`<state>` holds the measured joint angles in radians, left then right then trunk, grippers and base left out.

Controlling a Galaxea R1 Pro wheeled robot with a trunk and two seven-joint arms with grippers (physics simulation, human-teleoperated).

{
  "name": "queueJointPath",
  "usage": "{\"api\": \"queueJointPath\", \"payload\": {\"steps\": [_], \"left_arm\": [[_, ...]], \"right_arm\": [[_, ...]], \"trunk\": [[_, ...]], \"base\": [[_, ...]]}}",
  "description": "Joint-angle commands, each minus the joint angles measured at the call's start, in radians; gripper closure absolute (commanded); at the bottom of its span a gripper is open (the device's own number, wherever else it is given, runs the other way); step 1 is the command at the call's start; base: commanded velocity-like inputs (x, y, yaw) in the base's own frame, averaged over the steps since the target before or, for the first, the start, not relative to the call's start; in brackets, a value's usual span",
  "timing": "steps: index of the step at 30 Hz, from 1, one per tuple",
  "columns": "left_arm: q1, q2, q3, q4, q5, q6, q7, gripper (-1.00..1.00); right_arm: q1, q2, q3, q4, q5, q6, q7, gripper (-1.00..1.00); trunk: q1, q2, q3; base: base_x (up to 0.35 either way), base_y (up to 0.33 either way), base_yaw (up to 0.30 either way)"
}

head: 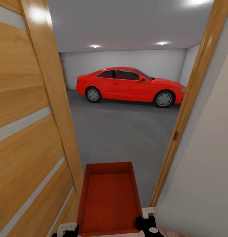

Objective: Move the two storage containers from the living room to the garage. In the garage, place one container on the floor and stack the other container on top of it (either order is fine).

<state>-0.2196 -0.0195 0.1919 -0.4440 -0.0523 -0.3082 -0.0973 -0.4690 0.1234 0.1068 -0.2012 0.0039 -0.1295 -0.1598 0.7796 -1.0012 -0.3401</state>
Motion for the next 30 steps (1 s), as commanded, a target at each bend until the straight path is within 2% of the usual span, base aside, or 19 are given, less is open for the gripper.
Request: {"api": "queueJointPath", "payload": {"steps": [1, 7, 21, 30], "left_arm": [[0.0, 0.013, 0.018, 0.002, 0.0, -0.001, 0.001, 1.0], [0.0, 0.013, 0.018, 0.002, 0.0, -0.001, 0.001, 1.0], [0.0, 0.013, 0.018, 0.002, 0.0, 0.0, 0.001, 1.0], [0.0, 0.013, 0.018, 0.002, 0.0, 0.0, 0.001, 1.0]], "right_arm": [[-0.002, -0.001, -0.045, -0.005, 0.002, -0.002, -0.009, 1.0], [-0.002, -0.001, -0.045, -0.005, 0.003, -0.002, -0.009, 1.0], [-0.002, -0.001, -0.045, -0.004, 0.003, -0.002, -0.009, 1.0], [-0.002, -0.001, -0.045, -0.005, 0.002, -0.002, -0.009, 1.0]], "trunk": [[0.0, -0.001, -0.001], [0.0, -0.001, -0.001], [0.0, -0.001, -0.001], [0.0, -0.001, -0.001]], "base": [[0.02, 0.016, 0.0], [0.006, 0.005, -0.072], [0.0, 0.0, -0.225], [0.033, 0.018, -0.034]]}}
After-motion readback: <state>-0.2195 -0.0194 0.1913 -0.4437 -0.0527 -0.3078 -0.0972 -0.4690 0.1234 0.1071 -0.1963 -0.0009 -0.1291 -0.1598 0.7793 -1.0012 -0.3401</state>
